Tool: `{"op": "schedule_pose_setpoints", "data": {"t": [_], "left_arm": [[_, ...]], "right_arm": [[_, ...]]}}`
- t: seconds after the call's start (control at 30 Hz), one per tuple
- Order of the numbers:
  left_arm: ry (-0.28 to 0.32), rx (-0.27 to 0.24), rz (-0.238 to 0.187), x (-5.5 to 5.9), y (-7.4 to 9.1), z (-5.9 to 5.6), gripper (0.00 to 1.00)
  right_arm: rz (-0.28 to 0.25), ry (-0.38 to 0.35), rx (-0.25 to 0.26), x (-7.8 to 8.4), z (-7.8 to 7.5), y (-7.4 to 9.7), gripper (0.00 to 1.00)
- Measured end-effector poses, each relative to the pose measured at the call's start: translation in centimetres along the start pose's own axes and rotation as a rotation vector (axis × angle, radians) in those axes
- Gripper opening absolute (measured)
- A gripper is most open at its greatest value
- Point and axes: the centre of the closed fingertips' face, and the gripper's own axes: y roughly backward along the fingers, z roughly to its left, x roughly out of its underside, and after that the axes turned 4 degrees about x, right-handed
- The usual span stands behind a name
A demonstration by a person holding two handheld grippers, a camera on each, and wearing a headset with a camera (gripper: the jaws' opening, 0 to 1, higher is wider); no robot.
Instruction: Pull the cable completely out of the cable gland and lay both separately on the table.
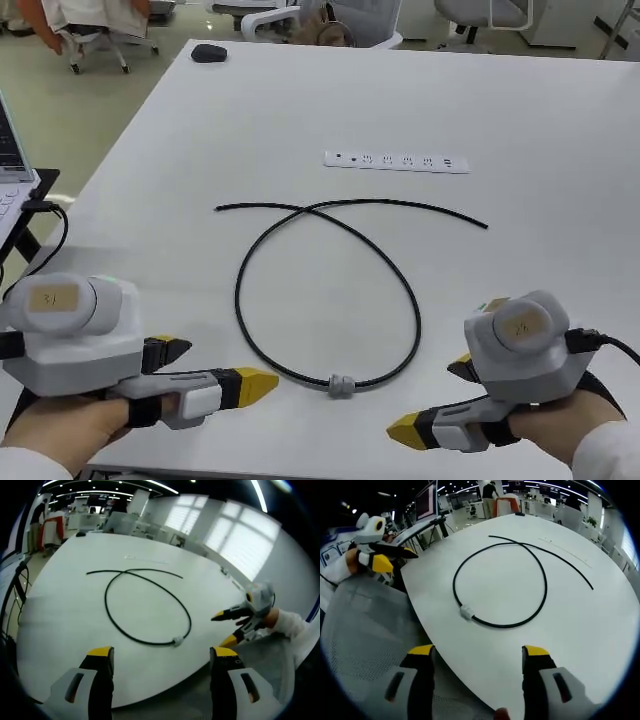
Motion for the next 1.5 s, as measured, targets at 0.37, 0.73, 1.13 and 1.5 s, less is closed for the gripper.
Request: {"op": "schedule_pose_setpoints", "data": {"t": [0.37,0.73,1.13,1.5], "left_arm": [[-0.004,0.001,-0.006,-0.1,0.0,0.0,0.79],[-0.007,0.010,-0.024,-0.6,0.1,0.0,0.79],[-0.004,0.019,-0.047,-1.0,0.2,-0.2,0.78],[-0.012,0.029,-0.047,-1.0,0.2,-0.5,0.78]], "right_arm": [[-0.042,0.010,-0.016,-0.9,0.4,0.2,0.67],[-0.067,0.101,-0.035,-1.5,0.0,0.2,0.60],[-0.121,0.401,-0.060,-4.4,-0.6,-2.2,0.40],[-0.058,0.462,-0.170,-3.5,1.6,-6.5,0.33]]}}
